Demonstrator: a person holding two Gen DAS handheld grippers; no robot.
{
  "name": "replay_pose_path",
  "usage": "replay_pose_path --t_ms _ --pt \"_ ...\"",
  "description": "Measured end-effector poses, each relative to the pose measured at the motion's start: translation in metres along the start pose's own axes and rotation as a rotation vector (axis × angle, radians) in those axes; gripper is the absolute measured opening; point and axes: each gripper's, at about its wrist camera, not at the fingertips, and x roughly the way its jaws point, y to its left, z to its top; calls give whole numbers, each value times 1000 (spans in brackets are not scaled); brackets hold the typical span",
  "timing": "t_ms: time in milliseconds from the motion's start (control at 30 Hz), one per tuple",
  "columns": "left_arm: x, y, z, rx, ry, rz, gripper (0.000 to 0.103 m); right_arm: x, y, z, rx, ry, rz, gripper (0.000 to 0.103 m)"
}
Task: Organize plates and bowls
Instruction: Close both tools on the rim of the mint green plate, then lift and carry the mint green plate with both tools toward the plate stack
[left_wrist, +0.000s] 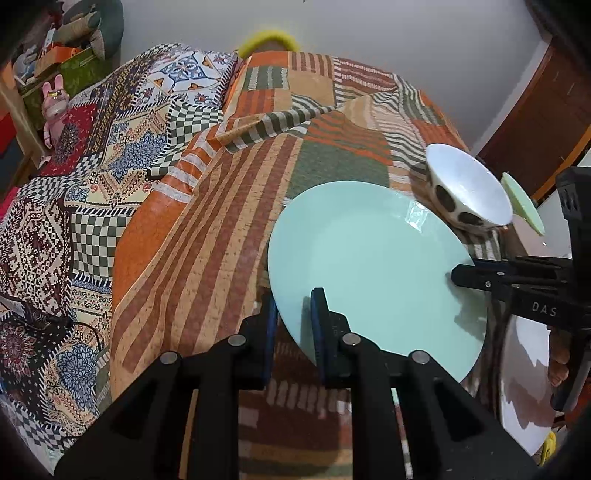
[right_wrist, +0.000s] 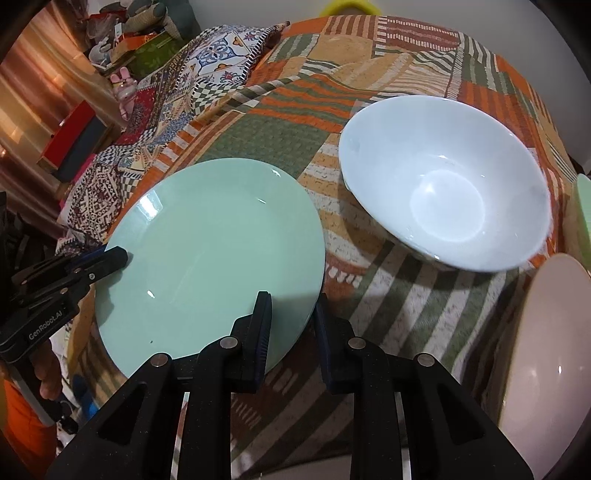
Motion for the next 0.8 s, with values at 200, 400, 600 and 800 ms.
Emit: replay_pose_path --t_ms 200,400,600,800 --pt "-29 -14 -4 14 -40 1 17 -23 1 -10 12 -36 19 21" --pt "-64 -29 -9 27 -90 -14 18 -58 4 -22 12 -112 34 21" --pt "-100 -50 -15 53 -145 -38 18 -98 5 -37 12 -187 37 21" --pt "-129 -72 -24 79 -181 -64 18 -132 3 -57 6 -260 7 21"
